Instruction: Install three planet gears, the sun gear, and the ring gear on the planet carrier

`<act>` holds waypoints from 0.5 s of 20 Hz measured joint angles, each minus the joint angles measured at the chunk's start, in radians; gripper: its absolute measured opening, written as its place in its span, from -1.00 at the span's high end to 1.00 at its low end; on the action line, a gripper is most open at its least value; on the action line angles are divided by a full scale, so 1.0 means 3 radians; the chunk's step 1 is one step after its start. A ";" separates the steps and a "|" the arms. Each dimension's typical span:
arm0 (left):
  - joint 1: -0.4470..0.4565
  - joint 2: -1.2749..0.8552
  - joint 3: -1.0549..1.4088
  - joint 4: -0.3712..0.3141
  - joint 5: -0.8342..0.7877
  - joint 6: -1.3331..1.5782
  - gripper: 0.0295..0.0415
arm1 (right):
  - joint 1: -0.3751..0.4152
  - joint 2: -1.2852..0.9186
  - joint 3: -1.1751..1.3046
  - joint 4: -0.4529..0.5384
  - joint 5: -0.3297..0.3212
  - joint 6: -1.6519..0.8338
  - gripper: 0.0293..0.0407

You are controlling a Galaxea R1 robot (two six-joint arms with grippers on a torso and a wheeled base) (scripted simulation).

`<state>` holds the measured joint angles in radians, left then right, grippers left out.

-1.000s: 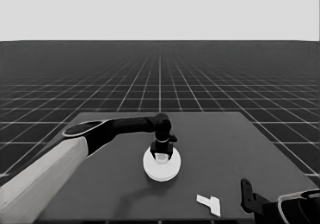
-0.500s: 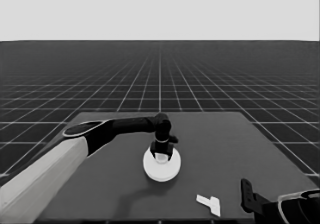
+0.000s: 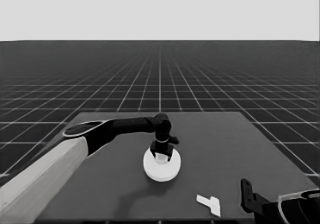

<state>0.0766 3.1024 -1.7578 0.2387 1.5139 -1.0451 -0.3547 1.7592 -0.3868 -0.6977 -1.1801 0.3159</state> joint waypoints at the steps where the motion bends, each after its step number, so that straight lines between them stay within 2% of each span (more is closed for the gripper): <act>1: 0.0007 -0.0002 -0.0002 0.0001 0.0003 0.0029 0.11 | 0.0000 0.0000 0.0000 0.0000 0.0000 0.0000 -0.61; 10: 0.0023 -0.0006 -0.0005 0.0002 0.0005 0.0291 0.12 | 0.0000 0.0000 0.0000 0.0000 0.0000 0.0000 -0.61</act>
<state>0.0835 3.1006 -1.7592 0.2392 1.5154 -0.9578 -0.3547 1.7592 -0.3868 -0.6977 -1.1801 0.3159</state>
